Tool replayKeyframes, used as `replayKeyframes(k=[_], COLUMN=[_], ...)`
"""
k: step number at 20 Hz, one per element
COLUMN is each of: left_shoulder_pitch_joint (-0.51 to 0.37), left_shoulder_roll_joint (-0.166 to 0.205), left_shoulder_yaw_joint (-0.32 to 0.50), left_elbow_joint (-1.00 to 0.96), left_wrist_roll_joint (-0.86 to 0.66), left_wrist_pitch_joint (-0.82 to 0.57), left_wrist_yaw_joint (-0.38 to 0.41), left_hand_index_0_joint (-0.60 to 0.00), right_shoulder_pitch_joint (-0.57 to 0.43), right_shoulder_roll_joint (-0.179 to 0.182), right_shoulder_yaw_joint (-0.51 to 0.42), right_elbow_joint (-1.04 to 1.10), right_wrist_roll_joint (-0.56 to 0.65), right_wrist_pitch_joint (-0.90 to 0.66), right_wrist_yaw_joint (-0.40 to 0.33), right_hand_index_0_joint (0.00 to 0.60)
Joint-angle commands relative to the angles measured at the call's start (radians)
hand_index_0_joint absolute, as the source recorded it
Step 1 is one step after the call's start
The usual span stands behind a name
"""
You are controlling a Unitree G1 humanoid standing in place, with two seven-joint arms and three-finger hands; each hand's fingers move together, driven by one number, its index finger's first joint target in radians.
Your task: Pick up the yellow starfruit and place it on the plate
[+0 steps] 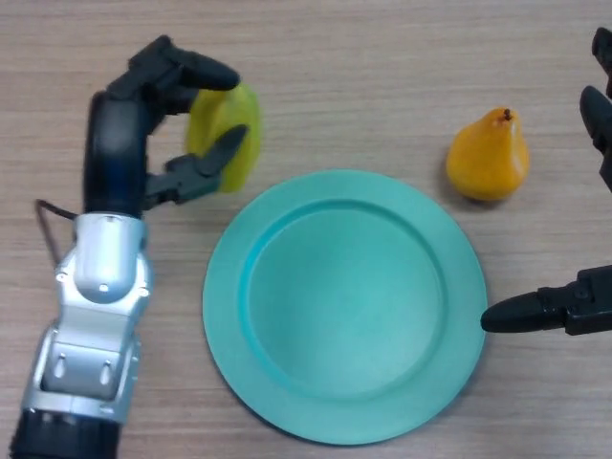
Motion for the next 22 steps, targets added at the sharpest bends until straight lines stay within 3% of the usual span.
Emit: replayKeyframes(k=[1,8,12,18,19,22], left_shoulder_pitch_joint=[0.001,0.122,0.141,0.142,0.142,0.134], left_shoulder_roll_joint=[0.011,0.010,0.010,0.010,0.010,0.010], left_shoulder_yaw_joint=[-0.025,-0.139,-0.155,-0.183,-0.180,-0.163], left_elbow_joint=[-0.126,-0.254,-0.256,-0.238,-0.239,-0.254], left_wrist_roll_joint=[-0.025,-0.096,-0.110,0.037,0.038,0.016], left_wrist_pitch_joint=[-0.079,0.022,0.114,0.234,0.234,0.288], left_wrist_yaw_joint=[0.000,-0.026,-0.111,-0.247,-0.253,-0.275], left_hand_index_0_joint=[-0.600,-0.600,-0.600,-0.600,-0.450,-0.100], right_shoulder_pitch_joint=[-0.021,-0.022,-0.021,-0.019,-0.017,-0.009], right_shoulder_roll_joint=[-0.024,-0.023,-0.024,-0.017,-0.017,-0.016], right_shoulder_yaw_joint=[-0.044,-0.040,-0.028,-0.014,-0.015,-0.017], right_elbow_joint=[-0.050,-0.053,-0.053,-0.049,-0.050,-0.057], right_wrist_roll_joint=[0.009,0.017,0.008,0.001,0.002,0.008], right_wrist_pitch_joint=[-0.141,-0.131,-0.126,-0.133,-0.135,-0.129], right_wrist_yaw_joint=[-0.008,-0.016,-0.014,-0.007,-0.007,-0.003], right_hand_index_0_joint=[0.000,0.000,0.000,0.000,0.000,0.000])
